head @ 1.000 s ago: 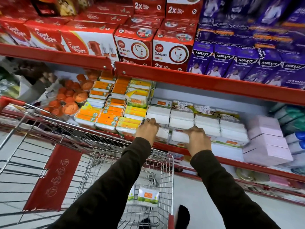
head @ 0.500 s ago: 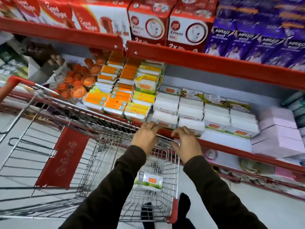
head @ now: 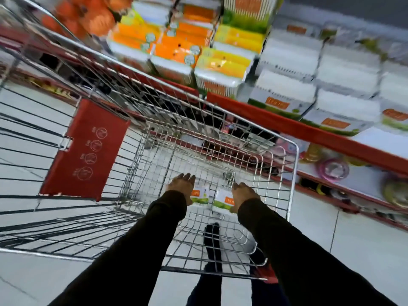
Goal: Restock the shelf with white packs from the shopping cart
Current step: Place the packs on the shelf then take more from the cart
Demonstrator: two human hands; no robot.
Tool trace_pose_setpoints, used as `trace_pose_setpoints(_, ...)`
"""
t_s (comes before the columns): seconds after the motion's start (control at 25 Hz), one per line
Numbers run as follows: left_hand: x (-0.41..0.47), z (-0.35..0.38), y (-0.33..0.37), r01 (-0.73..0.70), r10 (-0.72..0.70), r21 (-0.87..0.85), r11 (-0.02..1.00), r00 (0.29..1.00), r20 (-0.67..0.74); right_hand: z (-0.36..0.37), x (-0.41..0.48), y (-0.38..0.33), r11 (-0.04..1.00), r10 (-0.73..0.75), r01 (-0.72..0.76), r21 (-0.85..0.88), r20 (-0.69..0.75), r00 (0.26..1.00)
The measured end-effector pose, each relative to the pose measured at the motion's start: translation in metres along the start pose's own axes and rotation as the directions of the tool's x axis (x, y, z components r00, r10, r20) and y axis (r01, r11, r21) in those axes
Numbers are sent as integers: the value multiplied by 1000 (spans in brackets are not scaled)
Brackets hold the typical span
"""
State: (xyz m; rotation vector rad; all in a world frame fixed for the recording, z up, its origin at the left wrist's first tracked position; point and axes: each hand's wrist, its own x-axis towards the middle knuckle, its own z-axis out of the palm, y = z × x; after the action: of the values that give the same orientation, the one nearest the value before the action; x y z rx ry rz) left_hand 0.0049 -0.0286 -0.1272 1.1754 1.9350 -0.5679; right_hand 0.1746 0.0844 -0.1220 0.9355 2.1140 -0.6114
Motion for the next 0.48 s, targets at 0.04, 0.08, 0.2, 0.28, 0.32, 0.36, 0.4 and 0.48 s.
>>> trace_pose_setpoints(0.04, 9, 5, -1, -24, 23, 13, 1000, 999, 24, 9, 9, 2, 1000, 1, -1, -25, -13, 1000)
trace_pose_setpoints(0.08, 15, 8, 0, -46, 46, 20, 999, 999, 22, 15, 14, 4, 999, -7, 5, -47, -35, 999)
trace_pose_setpoints(0.2, 19, 18, 5, -71, 68, -25, 997, 992, -102, 20, 16, 3, 999, -46, 45, -14, -88, 995)
trace_pose_setpoints(0.28, 11, 18, 7, -65, 59, -56, 996, 992, -108, 16, 8, -2, 997, -75, 77, 13, -96, 992)
trace_pose_setpoints(0.32, 4, 16, 7, -69, 64, -51, 996, 993, -96, 13, 3, -4, 996, -88, 89, 2, -100, 991)
trace_pose_setpoints(0.36, -4, 13, 6, -74, 71, -28, 997, 994, -86, 9, -2, -5, 995, -97, 96, -15, -105, 990)
trace_pose_setpoints(0.4, -12, 9, 4, -75, 74, 1, 997, 994, -85, 5, -8, -5, 995, -100, 99, -19, -120, 988)
trace_pose_setpoints(0.48, -31, -2, 1, -45, 46, 7, 999, 991, -129, -10, -26, -4, 996, -84, 86, 7, -154, 984)
